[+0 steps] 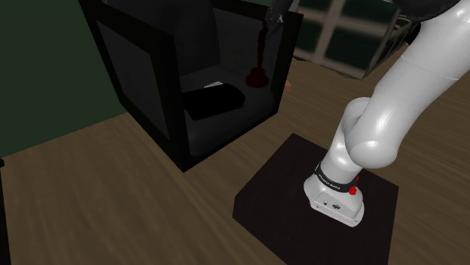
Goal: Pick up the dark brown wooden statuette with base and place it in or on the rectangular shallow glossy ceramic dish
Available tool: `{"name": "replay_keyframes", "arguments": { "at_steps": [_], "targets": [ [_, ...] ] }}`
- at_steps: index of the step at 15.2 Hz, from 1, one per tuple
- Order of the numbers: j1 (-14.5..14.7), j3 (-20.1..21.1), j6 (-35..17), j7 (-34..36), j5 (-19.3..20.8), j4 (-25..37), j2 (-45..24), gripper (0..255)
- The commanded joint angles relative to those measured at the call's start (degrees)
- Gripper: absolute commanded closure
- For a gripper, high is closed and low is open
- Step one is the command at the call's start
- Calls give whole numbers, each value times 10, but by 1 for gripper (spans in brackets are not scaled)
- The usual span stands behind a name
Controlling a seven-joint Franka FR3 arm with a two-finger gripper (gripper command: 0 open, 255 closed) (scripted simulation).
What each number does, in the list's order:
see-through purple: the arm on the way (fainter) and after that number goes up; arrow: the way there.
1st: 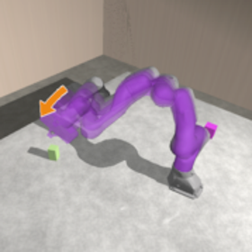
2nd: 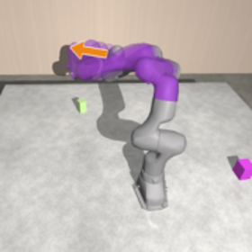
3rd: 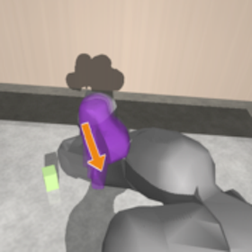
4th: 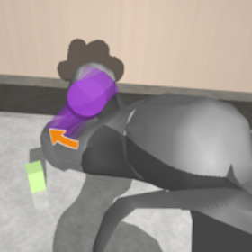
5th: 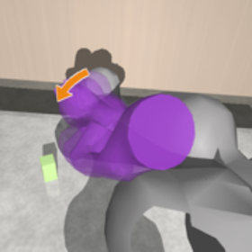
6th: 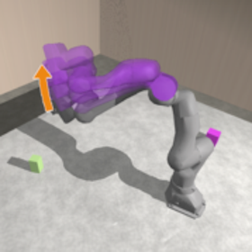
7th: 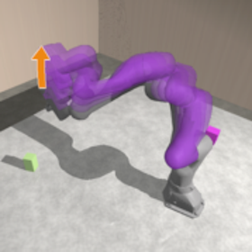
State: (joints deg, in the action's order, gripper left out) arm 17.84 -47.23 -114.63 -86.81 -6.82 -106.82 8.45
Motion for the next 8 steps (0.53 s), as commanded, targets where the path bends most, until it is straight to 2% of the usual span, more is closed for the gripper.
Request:
{"name": "replay_keyframes", "arguments": {
  "at_steps": [1, 8],
  "targets": [
    [1, -1, 16, 0, -3, 19, -5, 255],
    [2, -3, 70, 5, -8, 80, -14, 255]
  ]
}}
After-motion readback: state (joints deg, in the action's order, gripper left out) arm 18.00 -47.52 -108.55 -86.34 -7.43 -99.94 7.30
